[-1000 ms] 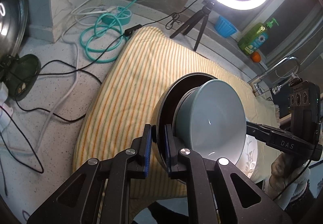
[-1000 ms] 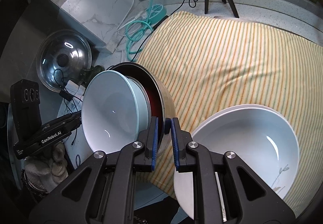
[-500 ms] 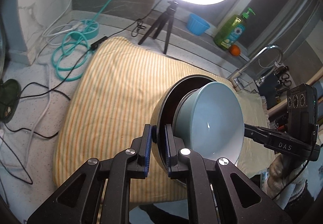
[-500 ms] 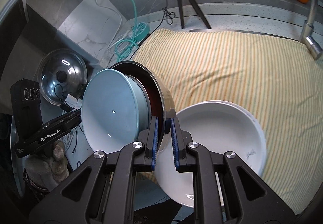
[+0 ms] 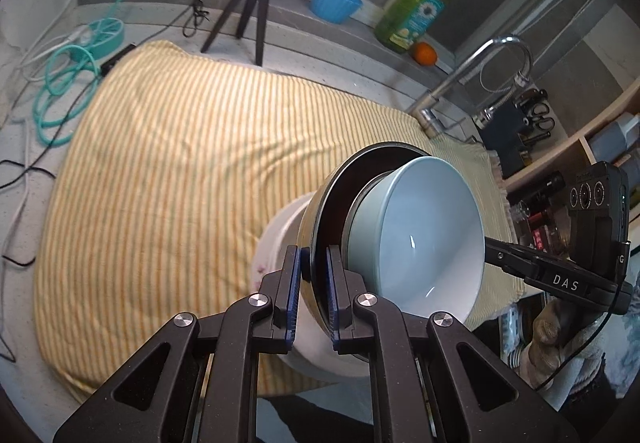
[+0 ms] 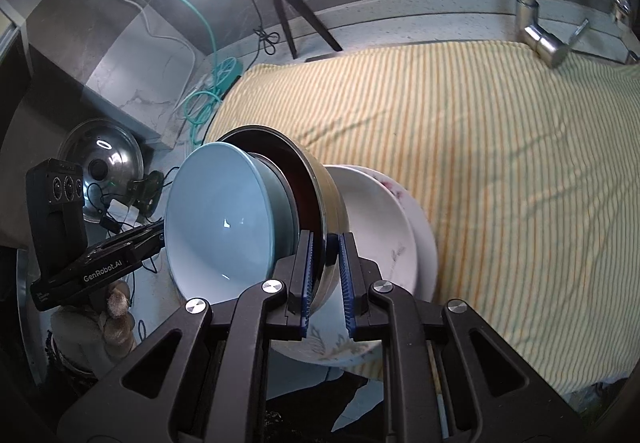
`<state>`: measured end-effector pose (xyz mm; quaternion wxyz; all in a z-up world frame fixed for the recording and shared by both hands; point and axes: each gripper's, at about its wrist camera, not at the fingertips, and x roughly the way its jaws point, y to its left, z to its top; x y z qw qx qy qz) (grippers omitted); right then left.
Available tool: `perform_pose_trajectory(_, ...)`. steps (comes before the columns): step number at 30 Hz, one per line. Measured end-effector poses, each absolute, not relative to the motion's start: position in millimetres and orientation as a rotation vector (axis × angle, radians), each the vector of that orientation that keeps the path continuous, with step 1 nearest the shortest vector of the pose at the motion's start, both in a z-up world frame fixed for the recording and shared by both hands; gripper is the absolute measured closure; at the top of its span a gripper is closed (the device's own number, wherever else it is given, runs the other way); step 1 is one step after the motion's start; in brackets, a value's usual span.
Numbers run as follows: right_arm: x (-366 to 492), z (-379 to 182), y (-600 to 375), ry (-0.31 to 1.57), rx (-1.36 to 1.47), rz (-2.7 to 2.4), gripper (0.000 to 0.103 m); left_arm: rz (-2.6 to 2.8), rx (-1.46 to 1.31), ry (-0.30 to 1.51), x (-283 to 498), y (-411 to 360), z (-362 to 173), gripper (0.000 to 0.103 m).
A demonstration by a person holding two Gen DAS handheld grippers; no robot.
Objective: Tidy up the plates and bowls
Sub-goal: 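Lift the nested bowl stack with the left tool and carry it over the plates, then lower the nested bowl stack onto the plate stack with the left tool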
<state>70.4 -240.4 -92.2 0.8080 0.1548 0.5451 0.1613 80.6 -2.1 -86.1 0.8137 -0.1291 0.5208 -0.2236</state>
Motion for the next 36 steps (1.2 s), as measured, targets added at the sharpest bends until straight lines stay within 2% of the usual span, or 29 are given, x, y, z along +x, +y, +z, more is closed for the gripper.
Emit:
perform_pose_trajectory(15, 60, -115, -264, 1.225, 0.362, 0.331, 0.089, -0.493, -0.263, 1.186, 73, -23, -102, 0.094)
perform_pose_trajectory(31, 67, -121, -266, 1.23, 0.331, 0.357, 0.089, -0.474, -0.286, 1.169, 77, -22, -103, 0.094)
perform_pose_trajectory(36, 65, -117, -269, 1.216, 0.31, 0.358, 0.088, -0.45, -0.269, 1.142, 74, -18, -99, 0.091)
